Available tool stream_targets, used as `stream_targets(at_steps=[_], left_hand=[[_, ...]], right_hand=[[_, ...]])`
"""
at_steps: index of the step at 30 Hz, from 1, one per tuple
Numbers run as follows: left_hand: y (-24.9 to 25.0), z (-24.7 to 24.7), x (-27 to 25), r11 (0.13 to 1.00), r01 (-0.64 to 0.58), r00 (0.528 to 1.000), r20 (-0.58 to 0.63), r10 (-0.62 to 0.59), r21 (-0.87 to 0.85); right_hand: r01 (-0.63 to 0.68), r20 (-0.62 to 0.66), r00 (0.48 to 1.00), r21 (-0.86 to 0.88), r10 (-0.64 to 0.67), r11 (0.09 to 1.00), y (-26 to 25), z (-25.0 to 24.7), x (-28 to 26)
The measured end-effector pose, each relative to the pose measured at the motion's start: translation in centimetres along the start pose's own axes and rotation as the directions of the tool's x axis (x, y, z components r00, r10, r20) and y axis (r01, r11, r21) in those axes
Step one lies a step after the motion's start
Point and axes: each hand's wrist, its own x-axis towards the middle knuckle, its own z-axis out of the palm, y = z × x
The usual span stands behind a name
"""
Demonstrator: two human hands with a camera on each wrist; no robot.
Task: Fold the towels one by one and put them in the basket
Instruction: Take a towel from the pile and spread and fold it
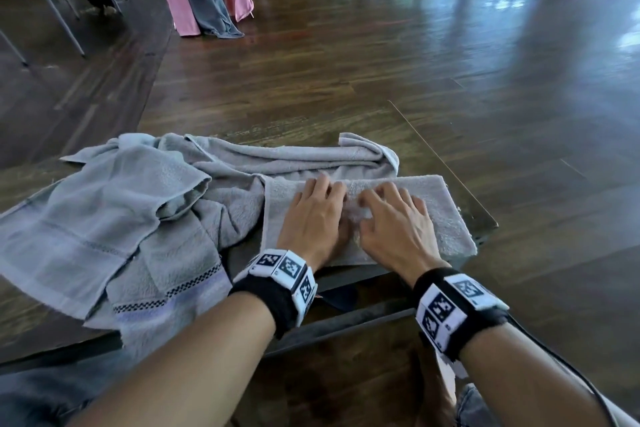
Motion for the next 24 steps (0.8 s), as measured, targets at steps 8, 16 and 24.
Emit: stream_targets(at_steps=[8,16,24], left_hand=[[-1.6,2.3,-0.4,0.995,0.088,0.949,0.305,-0.072,-0.038],[-2.6,2.3,-0.8,0.993,0.116,0.942,0.317,-0.110,0.002],[-3.3,1.9,-1.5,0.986,0.163,0.937,0.306,-0.167,0.040]], right_hand=[[0.008,0.238,0.971,0.045,-0.018,0.999,0.8,2.1,0.8],[-0.038,0.266,0.963,0.005,0.035,0.999,2.5,1.7,0.8],[-0.096,0.289,0.952,-0.047,0.105,0.994,5.6,0.8,0.2]])
